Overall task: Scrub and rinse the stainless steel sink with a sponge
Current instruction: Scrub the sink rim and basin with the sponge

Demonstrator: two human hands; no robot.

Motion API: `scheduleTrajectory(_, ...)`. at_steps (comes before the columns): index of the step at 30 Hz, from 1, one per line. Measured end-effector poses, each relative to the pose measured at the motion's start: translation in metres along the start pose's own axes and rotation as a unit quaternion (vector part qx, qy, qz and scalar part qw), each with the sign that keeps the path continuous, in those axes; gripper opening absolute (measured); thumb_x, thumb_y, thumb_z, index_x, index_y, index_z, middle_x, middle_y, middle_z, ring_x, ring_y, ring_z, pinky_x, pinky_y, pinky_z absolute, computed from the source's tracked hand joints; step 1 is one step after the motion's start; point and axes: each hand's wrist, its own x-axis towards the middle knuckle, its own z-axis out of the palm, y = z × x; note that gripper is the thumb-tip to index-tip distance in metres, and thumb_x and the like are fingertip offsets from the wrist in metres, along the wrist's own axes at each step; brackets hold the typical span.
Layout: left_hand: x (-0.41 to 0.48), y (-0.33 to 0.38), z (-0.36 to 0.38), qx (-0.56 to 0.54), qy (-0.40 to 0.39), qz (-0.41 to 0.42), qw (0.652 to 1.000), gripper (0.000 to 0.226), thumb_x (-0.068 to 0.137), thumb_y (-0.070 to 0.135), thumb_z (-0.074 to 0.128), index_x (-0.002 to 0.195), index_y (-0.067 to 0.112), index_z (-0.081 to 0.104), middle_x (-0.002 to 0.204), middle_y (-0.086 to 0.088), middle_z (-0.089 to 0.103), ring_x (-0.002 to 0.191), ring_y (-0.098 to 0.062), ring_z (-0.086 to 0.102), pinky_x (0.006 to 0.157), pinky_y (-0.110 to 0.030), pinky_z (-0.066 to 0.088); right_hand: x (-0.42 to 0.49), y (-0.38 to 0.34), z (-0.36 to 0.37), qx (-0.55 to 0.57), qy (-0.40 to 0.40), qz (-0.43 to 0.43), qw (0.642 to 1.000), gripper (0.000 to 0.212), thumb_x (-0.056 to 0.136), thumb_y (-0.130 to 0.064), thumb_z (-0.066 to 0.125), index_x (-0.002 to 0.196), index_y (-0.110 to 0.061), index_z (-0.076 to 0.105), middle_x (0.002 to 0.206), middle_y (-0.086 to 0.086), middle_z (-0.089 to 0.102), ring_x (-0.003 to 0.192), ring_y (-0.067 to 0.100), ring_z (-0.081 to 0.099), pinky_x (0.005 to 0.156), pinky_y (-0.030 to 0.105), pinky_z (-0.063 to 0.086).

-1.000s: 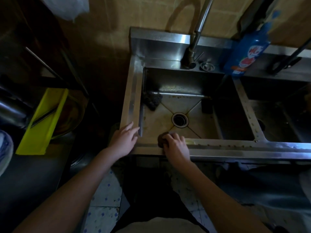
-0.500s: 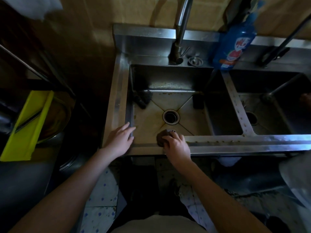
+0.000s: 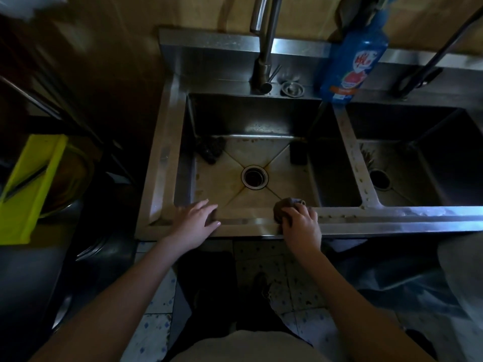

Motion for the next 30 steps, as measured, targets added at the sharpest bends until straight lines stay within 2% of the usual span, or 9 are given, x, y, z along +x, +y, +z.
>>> scheduleTrajectory(4, 0.000, 0.007, 0.005, 0.054, 0.006, -0.003, 0.999, 0.058, 0.087, 0.052, 0.053, 0.139, 0.031, 0.038, 0.152, 0.003, 0.030, 0.137, -0.023, 0.030, 0.113, -0.054, 0.014, -0.006, -0.019, 0.009, 0.010, 0.002, -0.044, 0.999, 0.030, 0.094, -0.020, 0.051, 0.122, -0.020, 0.060, 0.135, 0.004, 0.053, 0.123, 0.031, 0.043, 0.092, 0.040, 0.049)
scheduleTrajectory(10, 0.001, 0.025, 0.007, 0.070, -0.015, 0.004, 0.997, 0.062, 0.087, 0.057, 0.049, 0.142, 0.032, 0.032, 0.149, 0.006, 0.030, 0.136, -0.022, 0.029, 0.113, -0.052, 0.013, -0.004, -0.007, 0.007, 0.020, -0.014, -0.097, 0.995, 0.030, 0.094, -0.023, 0.051, 0.123, -0.022, 0.060, 0.132, -0.002, 0.054, 0.121, 0.024, 0.045, 0.089, 0.038, 0.051)
scheduleTrajectory(14, 0.000, 0.029, 0.010, 0.090, 0.006, 0.011, 0.996, 0.060, 0.087, 0.057, 0.048, 0.140, 0.031, 0.036, 0.139, 0.007, 0.039, 0.130, -0.020, 0.035, 0.111, -0.050, 0.017, -0.003, 0.023, -0.005, 0.006, -0.001, -0.078, 0.997, 0.031, 0.091, -0.021, 0.056, 0.122, -0.021, 0.060, 0.133, 0.000, 0.054, 0.122, 0.025, 0.046, 0.087, 0.039, 0.052)
scheduleTrajectory(21, 0.001, 0.032, 0.010, 0.103, -0.002, 0.001, 0.995, 0.060, 0.088, 0.058, 0.046, 0.140, 0.031, 0.034, 0.140, 0.007, 0.039, 0.131, -0.020, 0.034, 0.110, -0.050, 0.014, 0.005, 0.079, -0.028, 0.006, 0.011, -0.005, 1.000, 0.036, 0.091, -0.017, 0.057, 0.126, -0.017, 0.058, 0.135, 0.005, 0.052, 0.120, 0.032, 0.045, 0.086, 0.047, 0.051)
scheduleTrajectory(26, 0.002, 0.041, 0.015, 0.111, 0.008, -0.004, 0.994, 0.059, 0.090, 0.056, 0.043, 0.140, 0.029, 0.030, 0.148, 0.001, 0.030, 0.136, -0.023, 0.028, 0.112, -0.050, 0.013, 0.007, 0.072, -0.024, 0.023, 0.013, 0.023, 0.999, 0.035, 0.092, -0.017, 0.055, 0.126, -0.018, 0.058, 0.136, 0.005, 0.051, 0.124, 0.033, 0.042, 0.094, 0.048, 0.048)
scheduleTrajectory(30, 0.010, 0.065, 0.027, 0.089, -0.016, 0.004, 0.996, 0.060, 0.090, 0.056, 0.042, 0.142, 0.031, 0.024, 0.150, 0.001, 0.024, 0.139, -0.023, 0.022, 0.113, -0.050, 0.009, 0.003, 0.053, -0.014, 0.022, 0.003, 0.011, 1.000, 0.034, 0.092, -0.022, 0.054, 0.126, -0.022, 0.057, 0.137, 0.003, 0.050, 0.125, 0.031, 0.042, 0.093, 0.046, 0.050)
